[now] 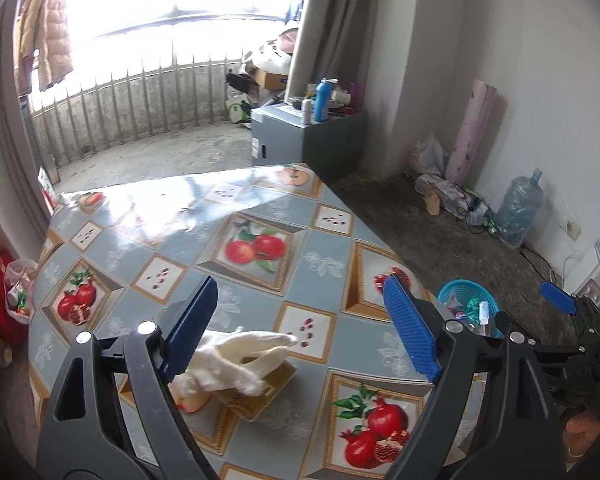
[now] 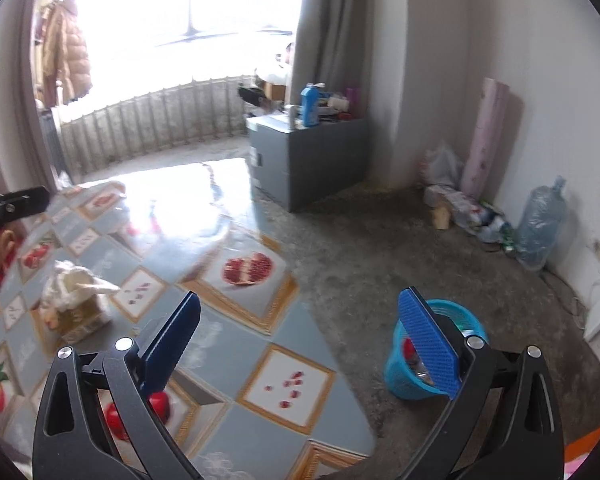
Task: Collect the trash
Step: 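Move both open tools back toward the white gloves on the table, then grasp a white glove with the right gripper while the left grasps the other glove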
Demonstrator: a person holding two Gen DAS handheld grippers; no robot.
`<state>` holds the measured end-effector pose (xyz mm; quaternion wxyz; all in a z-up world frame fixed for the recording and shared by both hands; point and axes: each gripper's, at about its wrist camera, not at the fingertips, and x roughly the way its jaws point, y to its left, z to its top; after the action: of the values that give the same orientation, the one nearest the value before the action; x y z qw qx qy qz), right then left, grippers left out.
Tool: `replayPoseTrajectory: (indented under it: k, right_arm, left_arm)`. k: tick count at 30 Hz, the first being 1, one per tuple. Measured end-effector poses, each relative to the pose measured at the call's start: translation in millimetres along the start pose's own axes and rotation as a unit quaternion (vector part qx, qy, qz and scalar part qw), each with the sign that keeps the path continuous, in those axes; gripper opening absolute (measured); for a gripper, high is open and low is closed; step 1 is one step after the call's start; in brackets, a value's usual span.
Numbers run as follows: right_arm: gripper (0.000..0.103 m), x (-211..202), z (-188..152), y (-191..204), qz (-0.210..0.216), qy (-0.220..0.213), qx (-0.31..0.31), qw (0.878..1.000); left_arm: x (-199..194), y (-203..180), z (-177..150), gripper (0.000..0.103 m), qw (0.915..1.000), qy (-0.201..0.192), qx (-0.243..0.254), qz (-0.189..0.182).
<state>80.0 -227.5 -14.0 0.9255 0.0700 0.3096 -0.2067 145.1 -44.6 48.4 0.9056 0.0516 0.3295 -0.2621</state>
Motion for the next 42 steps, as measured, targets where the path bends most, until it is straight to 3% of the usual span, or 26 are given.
replayPoseTrajectory:
  k: [5,15,19,23,27,32,37,40,42]
  right_arm:
    - [0.096,0,3,3,0.053,0.004,0.018,0.998]
    - [0.096,3,5,9,0.078,0.005,0.031,0.996]
    - [0.096,15,11,18,0.115,0.025,0.040,0.992]
    - [0.095,29,14,41,0.168,0.045,0.031,0.984]
    - [0.081,47,17,72,0.225,0.075,0.018,0.971]
    - [0.067,81,20,117,0.295,0.122,0.000,0.948]
    - [0.044,124,13,150,0.330,0.180,0.002,0.927]
    - [0.029,141,0,160,0.336,0.217,-0.001,0.916]
    - [0.026,143,-7,158,0.340,0.229,0.003,0.912]
  left_arm:
    - [-8,22,-5,0.080,0.9997,-0.006,-0.018,0.015]
    - [-24,85,-18,0.080,0.9942,-0.029,-0.079,0.068]
    - [-28,111,-27,0.080,0.9905,-0.032,-0.105,0.084]
    - [-20,133,-42,0.080,0.9888,-0.014,-0.130,0.071]
    - [-3,148,-56,0.066,0.9875,0.012,-0.151,0.042]
    - [31,155,-71,0.048,0.9819,0.043,-0.183,-0.023]
    - [74,144,-82,0.023,0.9776,0.098,-0.176,-0.060]
    - [87,135,-88,0.016,0.9762,0.115,-0.169,-0.072]
    - [89,128,-90,0.014,0.9765,0.118,-0.162,-0.078]
